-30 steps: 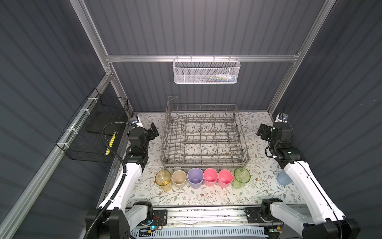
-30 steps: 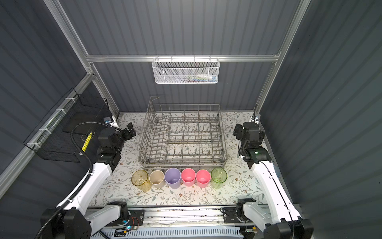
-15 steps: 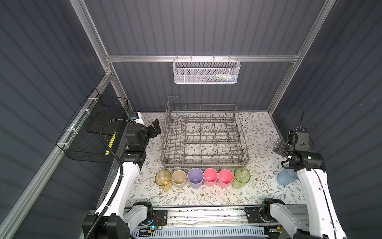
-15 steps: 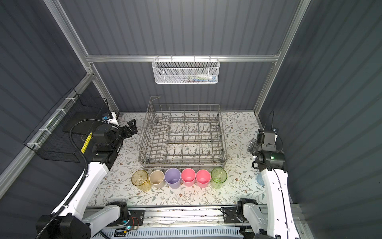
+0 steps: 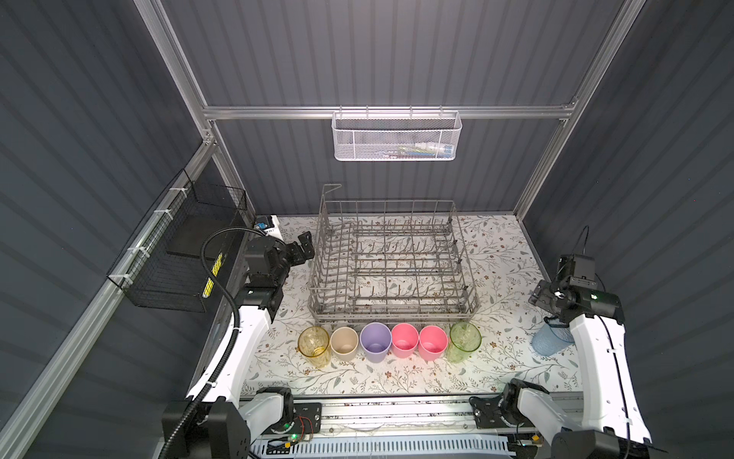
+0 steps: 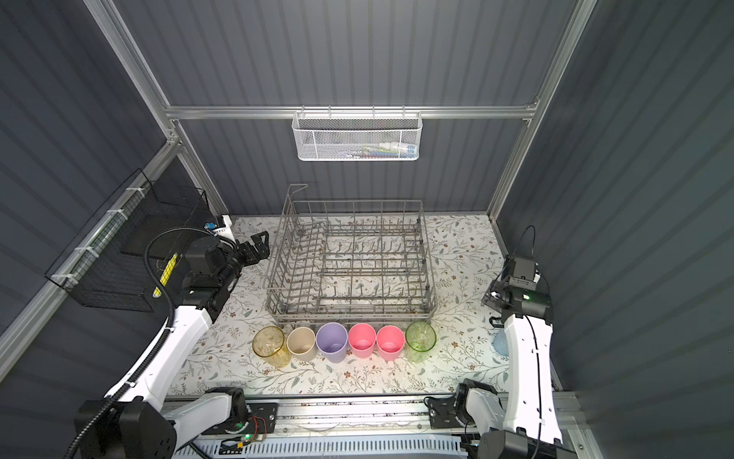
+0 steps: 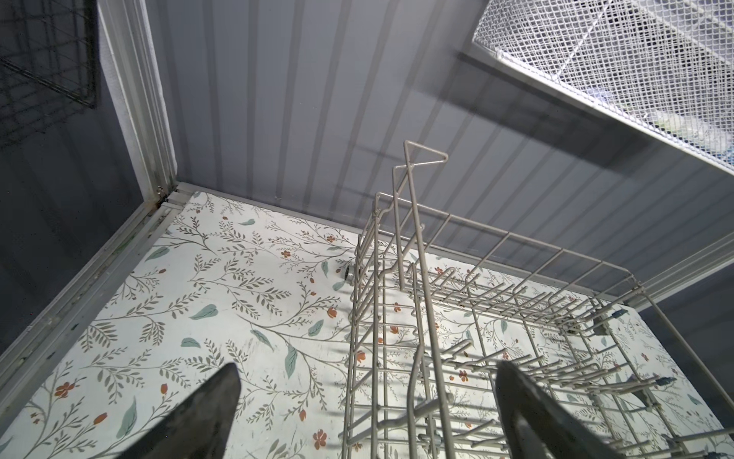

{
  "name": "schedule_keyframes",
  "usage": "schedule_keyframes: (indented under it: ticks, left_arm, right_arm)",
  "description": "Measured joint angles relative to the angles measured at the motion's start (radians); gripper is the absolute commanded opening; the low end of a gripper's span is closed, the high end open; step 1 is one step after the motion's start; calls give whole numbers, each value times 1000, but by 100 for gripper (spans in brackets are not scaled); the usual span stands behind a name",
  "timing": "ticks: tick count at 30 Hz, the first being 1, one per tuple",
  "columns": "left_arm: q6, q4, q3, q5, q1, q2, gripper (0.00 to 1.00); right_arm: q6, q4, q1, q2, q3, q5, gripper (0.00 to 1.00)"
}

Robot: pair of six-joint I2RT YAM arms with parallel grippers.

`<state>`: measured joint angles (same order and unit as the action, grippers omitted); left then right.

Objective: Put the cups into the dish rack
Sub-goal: 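Reach the right gripper down to the translucent blue cup while the left arm rises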

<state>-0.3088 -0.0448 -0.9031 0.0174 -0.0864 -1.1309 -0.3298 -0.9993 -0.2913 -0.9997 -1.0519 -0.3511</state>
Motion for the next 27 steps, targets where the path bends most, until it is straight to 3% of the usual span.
schedule_keyframes:
  ticks: [12,27]
  left_arm:
    - [-3,0,-9,28,0,-9,100]
    - [-36,0,-10,57,0,-68,100]
  right_arm:
    - [-116,-30,-49,23,6,35,92]
    - [-202,46,-49,43,166,104,84]
